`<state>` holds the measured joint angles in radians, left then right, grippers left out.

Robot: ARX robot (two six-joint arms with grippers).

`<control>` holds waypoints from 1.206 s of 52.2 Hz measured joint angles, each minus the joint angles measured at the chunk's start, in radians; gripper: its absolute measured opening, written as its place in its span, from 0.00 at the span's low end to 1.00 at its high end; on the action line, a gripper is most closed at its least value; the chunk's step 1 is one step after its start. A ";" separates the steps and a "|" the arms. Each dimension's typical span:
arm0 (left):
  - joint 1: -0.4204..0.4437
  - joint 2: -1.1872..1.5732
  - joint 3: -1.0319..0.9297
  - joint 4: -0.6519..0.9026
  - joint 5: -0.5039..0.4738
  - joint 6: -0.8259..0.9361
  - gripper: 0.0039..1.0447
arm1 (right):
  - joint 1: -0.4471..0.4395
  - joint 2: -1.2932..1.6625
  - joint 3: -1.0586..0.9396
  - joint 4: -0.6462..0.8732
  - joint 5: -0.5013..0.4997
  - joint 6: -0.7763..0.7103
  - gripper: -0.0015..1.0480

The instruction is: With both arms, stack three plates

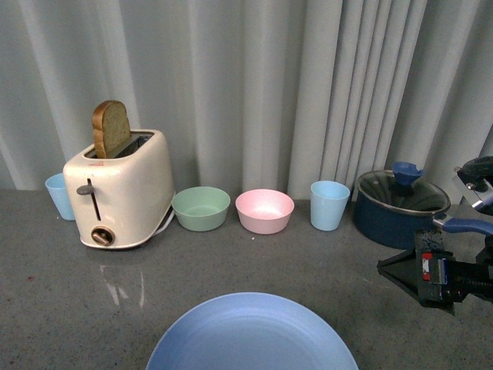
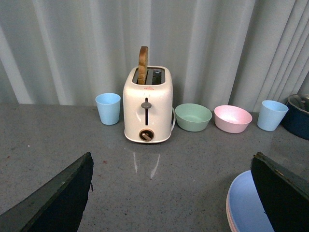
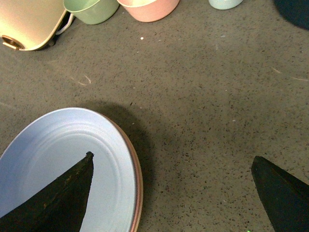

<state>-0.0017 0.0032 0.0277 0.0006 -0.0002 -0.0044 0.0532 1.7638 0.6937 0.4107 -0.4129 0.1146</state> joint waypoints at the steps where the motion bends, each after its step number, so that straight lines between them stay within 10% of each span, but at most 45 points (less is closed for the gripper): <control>1: 0.000 0.000 0.000 0.000 0.000 0.000 0.94 | 0.000 0.002 -0.002 0.005 0.007 0.001 0.92; 11: 0.000 -0.001 0.000 0.000 -0.001 0.000 0.94 | 0.032 0.059 -0.276 0.711 0.440 -0.092 0.58; 17: 0.000 -0.001 0.000 0.000 0.000 0.000 0.94 | 0.013 -0.079 -0.388 0.955 0.478 -0.107 0.38; 26: 0.000 -0.001 0.000 0.000 -0.001 0.000 0.94 | -0.039 -0.272 -0.526 0.885 0.414 -0.116 0.03; 63: 0.000 -0.001 0.000 0.000 0.000 0.000 0.94 | -0.053 -1.011 -0.679 0.313 0.412 -0.115 0.03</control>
<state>-0.0017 0.0021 0.0277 0.0006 -0.0002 -0.0044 0.0006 0.7532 0.0151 0.7239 -0.0010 -0.0006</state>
